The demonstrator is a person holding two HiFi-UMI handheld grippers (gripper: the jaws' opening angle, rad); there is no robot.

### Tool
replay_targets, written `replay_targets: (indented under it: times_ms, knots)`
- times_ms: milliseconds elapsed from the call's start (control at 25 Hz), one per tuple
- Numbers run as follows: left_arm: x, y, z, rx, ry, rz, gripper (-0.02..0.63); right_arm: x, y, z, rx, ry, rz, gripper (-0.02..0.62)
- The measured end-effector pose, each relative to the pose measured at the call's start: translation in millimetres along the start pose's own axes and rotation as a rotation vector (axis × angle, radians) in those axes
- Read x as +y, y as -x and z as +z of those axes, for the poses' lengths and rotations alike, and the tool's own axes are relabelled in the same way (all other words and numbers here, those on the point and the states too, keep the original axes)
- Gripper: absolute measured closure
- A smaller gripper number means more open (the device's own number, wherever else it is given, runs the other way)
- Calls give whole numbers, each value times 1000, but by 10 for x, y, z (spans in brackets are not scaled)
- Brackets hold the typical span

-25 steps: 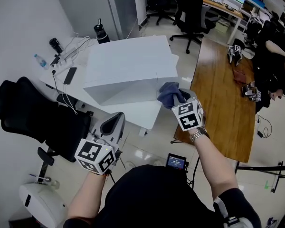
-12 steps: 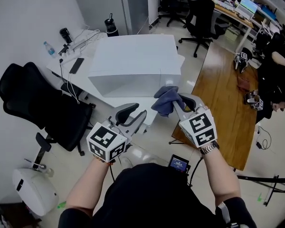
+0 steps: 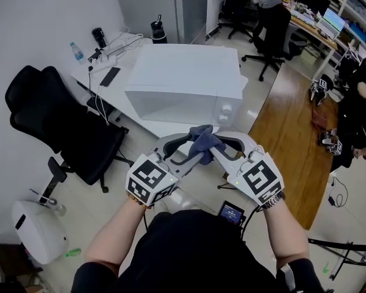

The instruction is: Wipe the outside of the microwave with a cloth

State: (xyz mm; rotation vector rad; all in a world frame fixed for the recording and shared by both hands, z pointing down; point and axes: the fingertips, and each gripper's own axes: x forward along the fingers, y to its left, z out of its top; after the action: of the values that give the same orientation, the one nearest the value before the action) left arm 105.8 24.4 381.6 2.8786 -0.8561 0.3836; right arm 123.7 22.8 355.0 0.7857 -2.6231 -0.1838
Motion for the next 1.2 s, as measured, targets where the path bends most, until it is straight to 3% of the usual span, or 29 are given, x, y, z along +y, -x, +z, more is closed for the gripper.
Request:
replay_targets:
  times_ms: [80, 320, 400, 600, 840, 1080, 1200]
  knots:
    - [-15, 20, -11, -3, 0, -5, 415, 76, -27, 40, -7, 30, 35, 543]
    - [4, 118, -12, -17, -16, -3, 542, 189, -130, 148, -18, 70, 101, 541]
    - [65, 175, -10, -21, -31, 21, 557, 196, -169, 191, -19, 77, 110, 538]
    - [342, 371, -62, -30, -19, 138, 563, 231, -320, 219, -16, 82, 125, 509]
    - [819, 742, -234, -22, 55, 318, 565, 216, -547, 271, -31, 49, 122, 489]
    - [1317, 1111, -483, -12, 96, 445, 565, 162, -812, 407, -85, 4, 83, 594]
    - [1579, 1233, -598, -4, 106, 485, 565, 104, -990, 473, -102, -25, 59, 594]
